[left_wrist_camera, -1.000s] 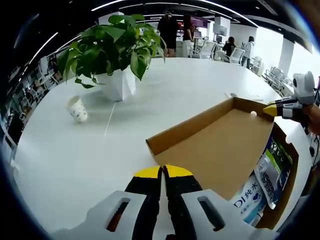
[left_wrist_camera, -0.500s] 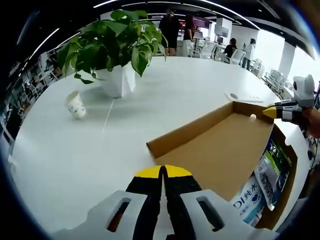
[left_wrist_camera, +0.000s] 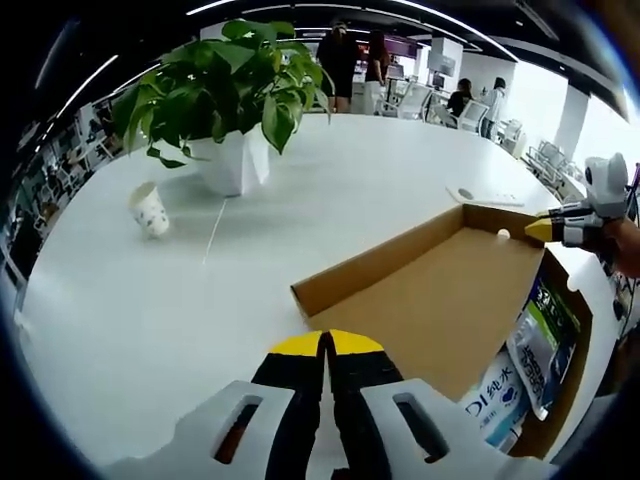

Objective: Operate the shoe box by opening the lid, removing the specified soft item, and placing it in the target area until the item is outside and the box remains undamaged.

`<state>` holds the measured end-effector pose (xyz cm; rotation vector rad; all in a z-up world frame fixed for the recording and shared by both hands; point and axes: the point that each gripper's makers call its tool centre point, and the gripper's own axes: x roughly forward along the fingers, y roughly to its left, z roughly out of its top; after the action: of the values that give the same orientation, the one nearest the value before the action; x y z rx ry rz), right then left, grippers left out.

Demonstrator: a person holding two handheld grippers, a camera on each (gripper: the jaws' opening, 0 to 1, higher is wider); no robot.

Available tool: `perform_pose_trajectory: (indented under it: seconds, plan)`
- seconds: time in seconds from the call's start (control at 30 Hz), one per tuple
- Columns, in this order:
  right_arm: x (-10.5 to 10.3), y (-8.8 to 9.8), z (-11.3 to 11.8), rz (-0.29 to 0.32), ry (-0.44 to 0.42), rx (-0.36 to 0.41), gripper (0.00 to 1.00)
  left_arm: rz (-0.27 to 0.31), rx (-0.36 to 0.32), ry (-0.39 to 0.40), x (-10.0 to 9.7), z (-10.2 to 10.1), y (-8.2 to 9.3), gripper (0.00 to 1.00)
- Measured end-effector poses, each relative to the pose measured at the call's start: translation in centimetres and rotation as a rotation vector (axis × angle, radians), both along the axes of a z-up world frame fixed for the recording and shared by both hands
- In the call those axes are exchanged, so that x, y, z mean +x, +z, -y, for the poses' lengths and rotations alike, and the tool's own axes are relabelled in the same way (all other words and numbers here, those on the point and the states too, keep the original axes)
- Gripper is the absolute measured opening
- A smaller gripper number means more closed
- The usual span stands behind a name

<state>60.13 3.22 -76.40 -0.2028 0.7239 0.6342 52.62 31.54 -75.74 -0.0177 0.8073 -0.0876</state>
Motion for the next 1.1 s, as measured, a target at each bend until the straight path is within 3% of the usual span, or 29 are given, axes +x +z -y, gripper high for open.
perform_pose_trajectory:
  seconds: [0.47,0.7,1.1]
  plan:
    - [-1.3,0.6,1.1,-0.006,-0.012,0.019,0.06,0.017,-0.012,0.017,-1.0,-0.4,0.8,0.0]
    - [-1.7,1.5,1.8,0.002,-0.02,0.035,0.12,0.029,-0.03,0.032,-1.6,-0.2,1.3,0.0]
    - [-2.9,3.1,2.5,0.027,-0.017,0.06,0.18,0.09,-0.051,-0.01,-2.5,0.9,3.5,0.07]
